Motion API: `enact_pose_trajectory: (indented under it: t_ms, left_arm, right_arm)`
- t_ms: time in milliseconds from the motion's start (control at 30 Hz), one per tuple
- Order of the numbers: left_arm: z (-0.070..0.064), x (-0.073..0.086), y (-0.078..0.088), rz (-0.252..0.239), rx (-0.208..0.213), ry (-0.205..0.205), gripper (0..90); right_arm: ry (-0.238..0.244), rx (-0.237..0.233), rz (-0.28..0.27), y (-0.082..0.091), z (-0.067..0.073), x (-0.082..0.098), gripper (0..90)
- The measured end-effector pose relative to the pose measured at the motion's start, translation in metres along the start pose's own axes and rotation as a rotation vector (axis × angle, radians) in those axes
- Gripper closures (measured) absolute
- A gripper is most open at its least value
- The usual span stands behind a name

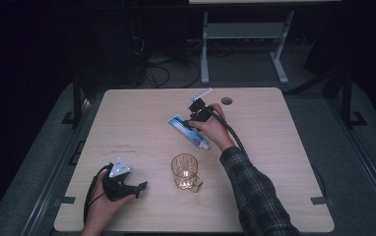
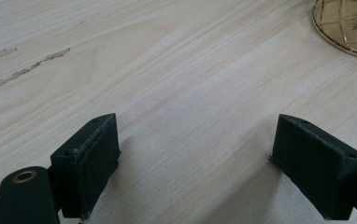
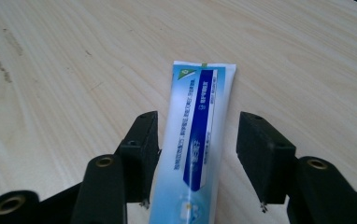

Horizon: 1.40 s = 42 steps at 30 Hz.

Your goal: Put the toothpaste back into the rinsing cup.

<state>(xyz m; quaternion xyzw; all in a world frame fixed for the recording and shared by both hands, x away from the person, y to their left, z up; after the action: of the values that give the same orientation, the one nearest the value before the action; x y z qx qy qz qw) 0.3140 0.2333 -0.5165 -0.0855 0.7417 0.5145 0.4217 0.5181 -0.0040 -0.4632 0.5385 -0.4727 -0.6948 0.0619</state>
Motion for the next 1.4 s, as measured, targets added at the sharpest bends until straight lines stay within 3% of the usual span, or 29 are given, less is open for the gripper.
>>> enact_pose_trajectory:
  t_ms: [467, 567, 1067, 1400]
  left_arm:
    - [-0.001, 0.0, 0.0, 0.0, 0.007, -0.001, 13.7]
    - [-0.001, 0.0, 0.0, 0.0, 0.007, -0.001, 13.7]
    - [-0.001, 0.0, 0.0, 0.0, 0.009, -0.003, 13.7]
    - [-0.001, 0.001, 0.0, 0.0, 0.01, -0.004, 13.8]
  right_arm:
    - [-0.011, -0.007, 0.041, -0.032, 0.0, 0.005, 45.3]
    - [0.015, -0.001, 0.085, -0.036, 0.002, 0.003, 43.9]
    - [0.045, 0.028, 0.133, -0.048, 0.005, 0.001, 43.7]
    - [0.09, 0.067, 0.202, -0.057, 0.008, -0.004, 41.7]
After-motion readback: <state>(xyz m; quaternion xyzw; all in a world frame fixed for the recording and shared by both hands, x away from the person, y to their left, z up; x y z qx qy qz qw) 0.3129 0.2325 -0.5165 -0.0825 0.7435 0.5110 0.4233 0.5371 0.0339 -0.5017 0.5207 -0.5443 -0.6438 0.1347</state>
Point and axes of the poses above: each handheld gripper's, and its own axes: y roughly backward along the jaws, x roughly out of its underside, z roughly to its left, the point moved 6 cm from there along -y, roughly forward along the jaws, and after that the axes turned 10 degrees about y, right-handed, at the moved point
